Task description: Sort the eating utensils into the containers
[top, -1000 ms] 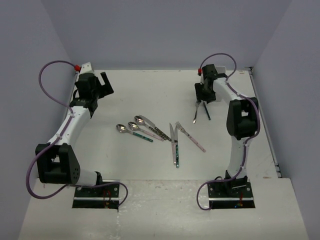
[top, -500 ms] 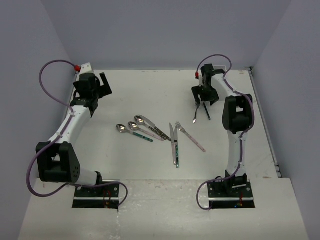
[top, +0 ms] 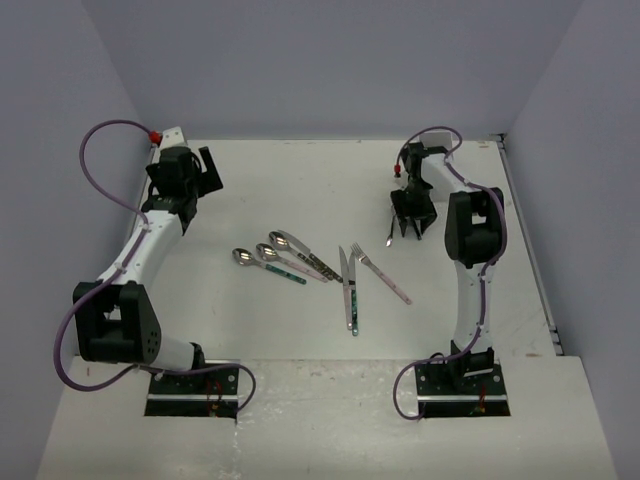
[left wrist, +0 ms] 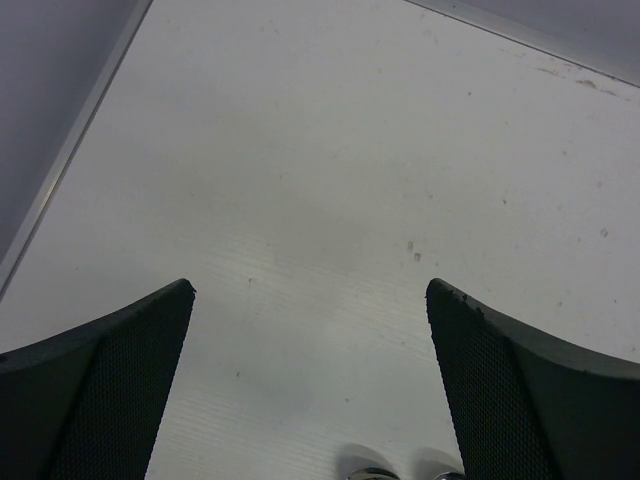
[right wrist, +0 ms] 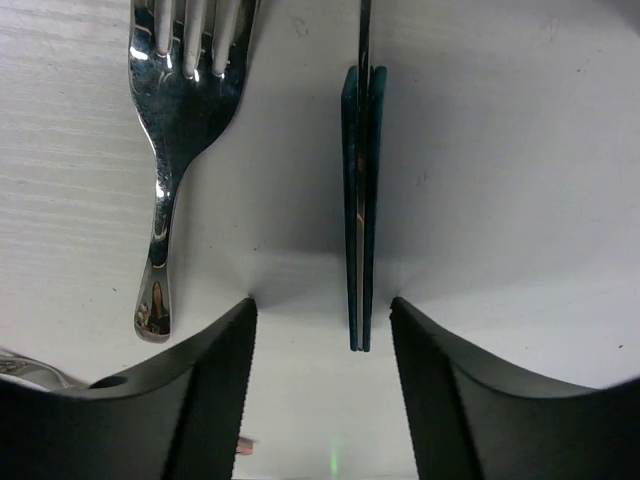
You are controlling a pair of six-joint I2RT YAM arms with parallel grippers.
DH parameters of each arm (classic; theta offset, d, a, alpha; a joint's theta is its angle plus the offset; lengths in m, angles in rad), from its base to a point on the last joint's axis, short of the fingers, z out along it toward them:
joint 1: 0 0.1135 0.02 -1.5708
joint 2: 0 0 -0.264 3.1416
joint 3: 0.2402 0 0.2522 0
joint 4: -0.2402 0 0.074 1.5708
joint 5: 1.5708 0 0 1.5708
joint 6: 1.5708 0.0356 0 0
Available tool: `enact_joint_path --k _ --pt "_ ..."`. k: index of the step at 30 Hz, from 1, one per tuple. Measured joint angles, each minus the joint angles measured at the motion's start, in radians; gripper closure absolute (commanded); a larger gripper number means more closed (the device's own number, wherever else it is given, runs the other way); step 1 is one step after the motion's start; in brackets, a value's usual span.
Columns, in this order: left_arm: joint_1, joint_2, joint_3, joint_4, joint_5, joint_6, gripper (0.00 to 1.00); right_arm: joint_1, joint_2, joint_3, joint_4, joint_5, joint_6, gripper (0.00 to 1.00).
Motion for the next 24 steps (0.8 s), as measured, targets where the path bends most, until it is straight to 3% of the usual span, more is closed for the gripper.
enact_joint_path --k 1,4,11,17,24 --pt "0.0 0.001 0.0 0.0 -0.003 0.0 0.0 0.0 0.0 0.0 -0.003 0.0 0.005 0.46" --pt "0.0 0.002 0.0 -0.003 -0.011 0.0 0.0 0.0 0.0 0.0 -0.01 0.002 0.016 0.66" --pt "0.0 0.002 0.0 -0.013 -0.018 0.0 0.0 0.0 0.0 0.012 -0.037 0.008 0.032 1.0" --pt "0.0 0.002 0.0 -0.015 -0.018 0.0 0.0 0.01 -0.012 -0.01 -0.018 0.018 0.023 1.0" --pt "0.0 -0.006 0.0 -0.016 -0.014 0.0 0.0 0.051 -0.184 -0.261 0.177 0.032 -0.043 1.0"
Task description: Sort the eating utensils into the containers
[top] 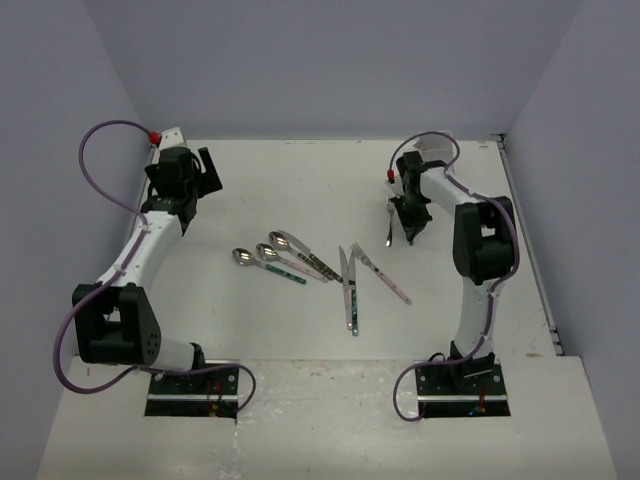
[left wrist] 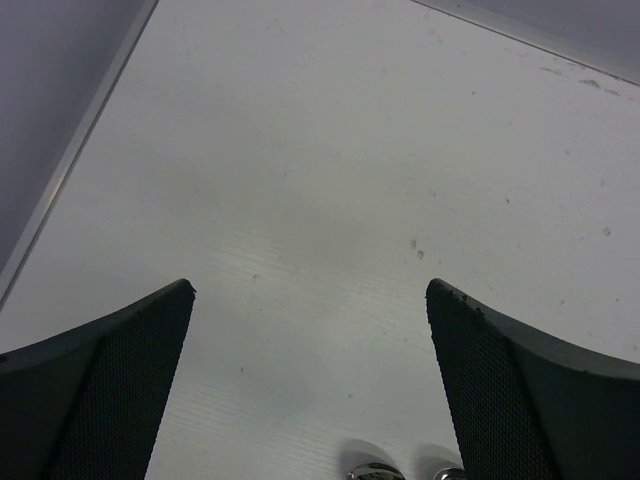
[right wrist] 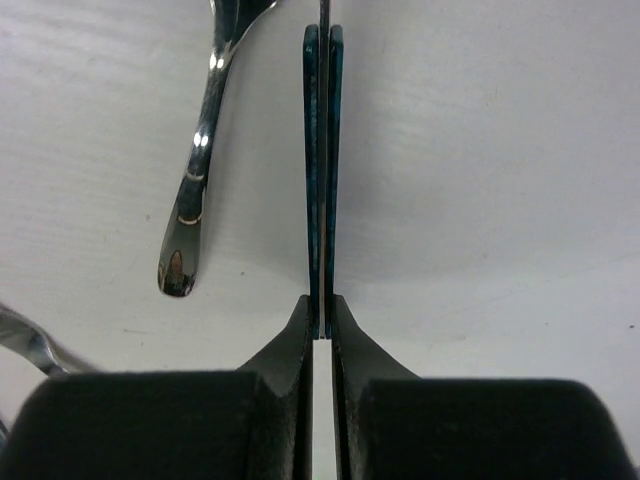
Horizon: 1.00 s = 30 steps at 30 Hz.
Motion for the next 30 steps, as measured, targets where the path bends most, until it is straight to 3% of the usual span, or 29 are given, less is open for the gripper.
enact_joint_path --k 6,13,18,22,30 --pt "0.0 -0.045 0.0 0.002 0.019 -0.001 0.0 0.011 -0.286 -0.198 0.243 -0.093 -0.066 1.0" --pt "0.0 -0.079 0.0 0.002 0.038 -0.005 0.0 0.002 -0.459 -0.211 0.516 -0.186 -0.112 1.0" --pt "0.0 -0.084 0.0 0.006 0.054 -0.011 0.0 -0.091 -0.369 -0.102 0.719 -0.253 -0.167 1.0" --pt "0.0 -0.084 0.0 0.006 0.058 -0.012 0.0 -0.214 -0.259 -0.04 0.851 -0.397 -0.269 1.0" --pt "0.0 -0.084 0.0 0.008 0.079 -0.021 0.0 -0.326 -0.077 0.113 0.843 -0.577 -0.528 1.0"
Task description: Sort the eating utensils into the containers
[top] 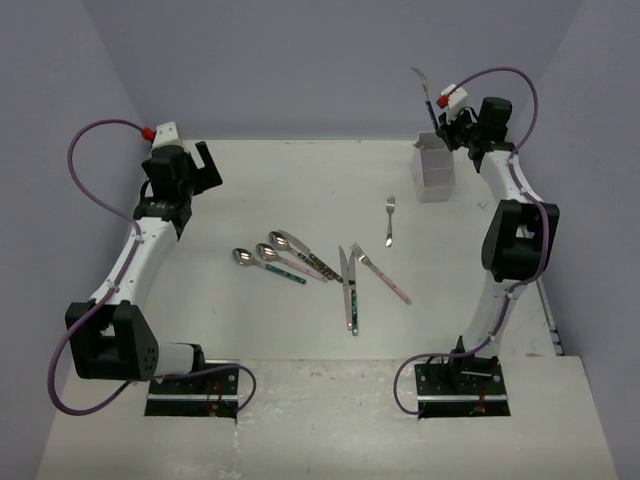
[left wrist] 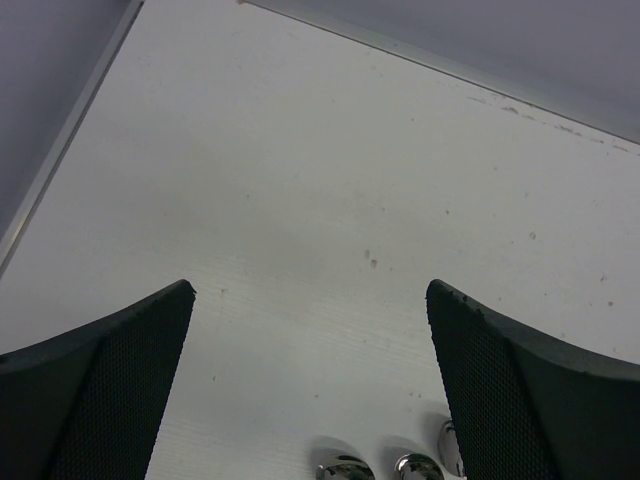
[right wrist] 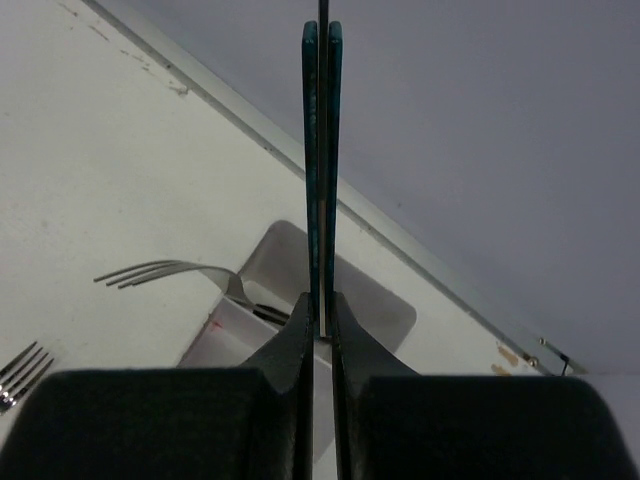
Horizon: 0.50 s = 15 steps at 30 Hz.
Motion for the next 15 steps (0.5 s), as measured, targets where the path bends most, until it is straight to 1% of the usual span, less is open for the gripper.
enact_joint_path --k 6,10,15 --pt "0.0 0.0 0.001 0.0 0.023 -0.007 0.0 0.003 0.137 0.179 -0.031 -0.067 -0.098 1.0" --pt "0.0 0.0 0.002 0.0 0.033 -0.008 0.0 0.0 0.234 0.327 -0.092 -0.08 -0.15 1.0" --pt "0.0 -0.003 0.003 0.0 0.034 -0.013 0.0 -0.006 0.242 0.312 -0.143 -0.101 -0.207 1.0"
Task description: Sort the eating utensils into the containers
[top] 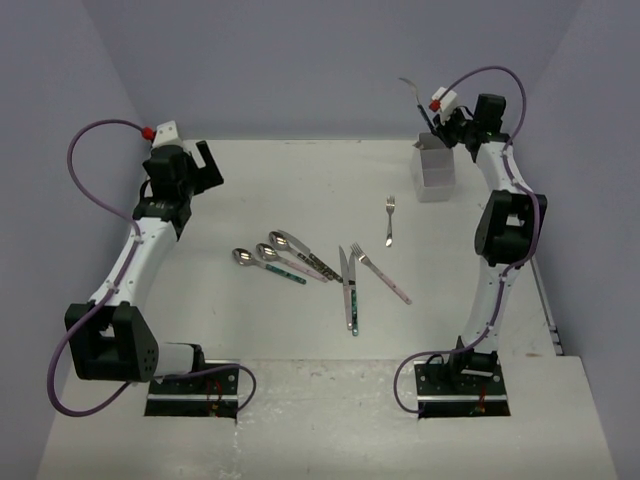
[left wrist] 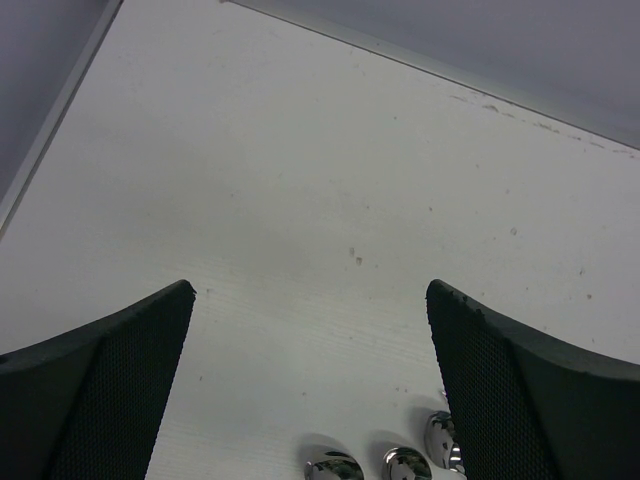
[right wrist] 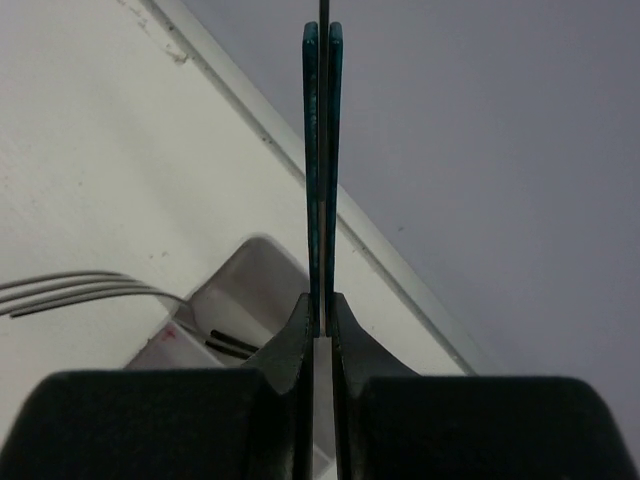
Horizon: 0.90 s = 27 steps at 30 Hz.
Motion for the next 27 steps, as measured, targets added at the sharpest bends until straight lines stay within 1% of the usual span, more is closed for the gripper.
enact_joint_path --k 7,11,17,20,24,27 --pt "0.0 -0.013 0.0 0.0 0.0 -0.003 0.0 -0.006 -0.017 -0.108 -0.04 -0.023 -0.056 1.0" --pt "0.0 -0.014 0.0 -0.002 -0.001 -0.003 0.0 -0.01 -0.018 -0.108 -0.042 -0.024 -0.061 0.96" --pt "0.0 -0.027 0.0 -0.007 -0.005 -0.006 0.0 -0.03 -0.018 -0.108 -0.043 -0.027 -0.061 0.94" --pt "0.0 -0.035 0.0 -0.006 -0.006 -0.013 0.0 -0.042 -0.019 -0.108 -0.045 -0.027 -0.062 0.87" --pt "0.0 -0.036 0.0 -0.007 -0.006 -0.026 0.0 -0.052 -0.024 -0.108 -0.053 -0.027 -0.065 0.84" --pt "0.0 -0.036 0.0 -0.007 -0.006 -0.029 0.0 -0.054 -0.026 -0.108 -0.054 -0.027 -0.069 0.75"
